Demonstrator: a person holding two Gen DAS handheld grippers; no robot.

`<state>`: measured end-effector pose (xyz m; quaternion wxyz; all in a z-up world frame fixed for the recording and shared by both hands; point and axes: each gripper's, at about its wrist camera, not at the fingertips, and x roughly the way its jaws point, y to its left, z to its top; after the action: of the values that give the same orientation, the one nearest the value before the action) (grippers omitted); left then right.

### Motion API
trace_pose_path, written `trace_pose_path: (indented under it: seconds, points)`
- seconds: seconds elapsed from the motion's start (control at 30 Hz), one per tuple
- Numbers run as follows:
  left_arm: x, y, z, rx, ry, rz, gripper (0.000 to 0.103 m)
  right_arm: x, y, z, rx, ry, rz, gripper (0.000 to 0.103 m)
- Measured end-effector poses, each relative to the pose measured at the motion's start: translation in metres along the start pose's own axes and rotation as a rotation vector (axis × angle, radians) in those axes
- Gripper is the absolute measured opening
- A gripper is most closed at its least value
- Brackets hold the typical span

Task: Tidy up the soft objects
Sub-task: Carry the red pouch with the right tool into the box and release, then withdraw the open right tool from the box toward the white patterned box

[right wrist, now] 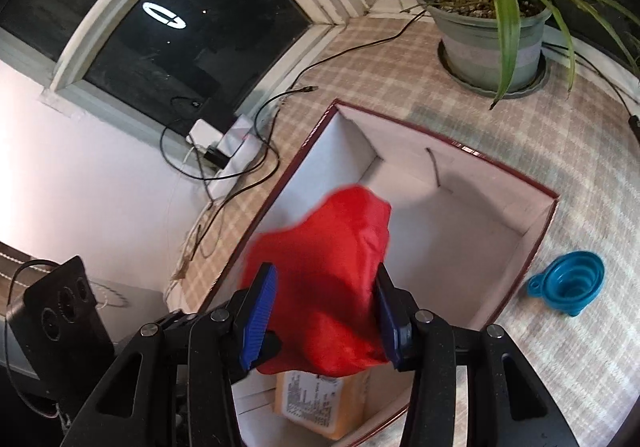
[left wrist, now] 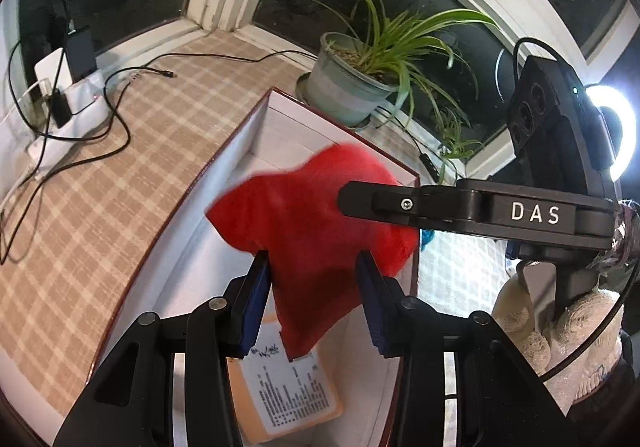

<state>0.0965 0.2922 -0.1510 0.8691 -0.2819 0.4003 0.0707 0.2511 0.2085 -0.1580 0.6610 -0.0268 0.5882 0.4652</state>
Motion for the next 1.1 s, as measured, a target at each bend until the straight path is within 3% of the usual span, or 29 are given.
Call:
trace_pose_path:
  seconds: [0.4, 0.63, 0.93, 1.1]
  points:
    - [-0.011, -0.006, 0.002, 0.009, -0.032, 0.007, 0.040, -0.017, -0.004, -0.003, -0.016, -0.041, -0.028, 0.046]
    - [-0.023, -0.018, -0.004, 0.027, -0.046, -0.004, 0.040, -0.049, -0.012, -0.018, -0.014, -0.093, -0.054, 0.049]
    - [-0.038, -0.048, -0.020, 0.092, -0.058, -0.032, 0.043, -0.112, -0.039, -0.061, 0.025, -0.195, -0.098, 0.051]
    - [-0.043, -0.076, -0.034, 0.148, -0.058, -0.061, 0.052, -0.153, -0.056, -0.094, 0.032, -0.234, -0.137, 0.054]
